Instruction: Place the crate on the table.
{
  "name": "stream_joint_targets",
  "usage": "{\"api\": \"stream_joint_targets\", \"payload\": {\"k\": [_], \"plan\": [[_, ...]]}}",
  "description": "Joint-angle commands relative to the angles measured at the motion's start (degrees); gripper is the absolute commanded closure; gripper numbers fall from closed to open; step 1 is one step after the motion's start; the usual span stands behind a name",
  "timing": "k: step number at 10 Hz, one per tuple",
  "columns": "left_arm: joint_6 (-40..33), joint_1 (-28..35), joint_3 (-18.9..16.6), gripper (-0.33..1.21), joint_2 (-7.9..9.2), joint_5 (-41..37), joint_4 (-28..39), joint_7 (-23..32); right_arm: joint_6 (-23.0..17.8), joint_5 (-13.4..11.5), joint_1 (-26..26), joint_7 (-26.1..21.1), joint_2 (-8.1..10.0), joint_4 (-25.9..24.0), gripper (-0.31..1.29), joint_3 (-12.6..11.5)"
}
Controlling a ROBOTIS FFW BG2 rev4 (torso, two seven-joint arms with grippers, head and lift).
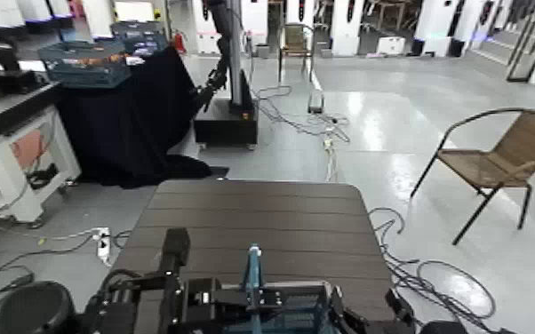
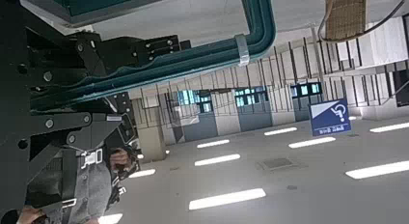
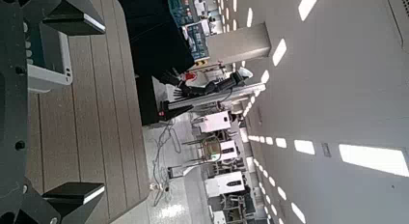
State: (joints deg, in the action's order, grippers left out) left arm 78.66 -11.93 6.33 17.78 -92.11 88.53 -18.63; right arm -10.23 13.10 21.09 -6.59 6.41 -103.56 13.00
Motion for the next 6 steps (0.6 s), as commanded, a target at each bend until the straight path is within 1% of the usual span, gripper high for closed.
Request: {"api": "stream_joint_targets", "payload": {"k": [1, 6], "plan": [[0.0, -0.02, -0.01, 1.19, 0.15, 0.0, -0.02, 0.0, 0.04, 0.08, 0.0, -0.01, 0.01, 0.03, 0.15, 0.0], [-0.18, -0.9, -0.01, 1.19, 0.15, 0.53, -1.51, 0.0, 0.13, 0.17, 0.0, -0.01, -0.08, 0.11, 0.15, 0.09]]}}
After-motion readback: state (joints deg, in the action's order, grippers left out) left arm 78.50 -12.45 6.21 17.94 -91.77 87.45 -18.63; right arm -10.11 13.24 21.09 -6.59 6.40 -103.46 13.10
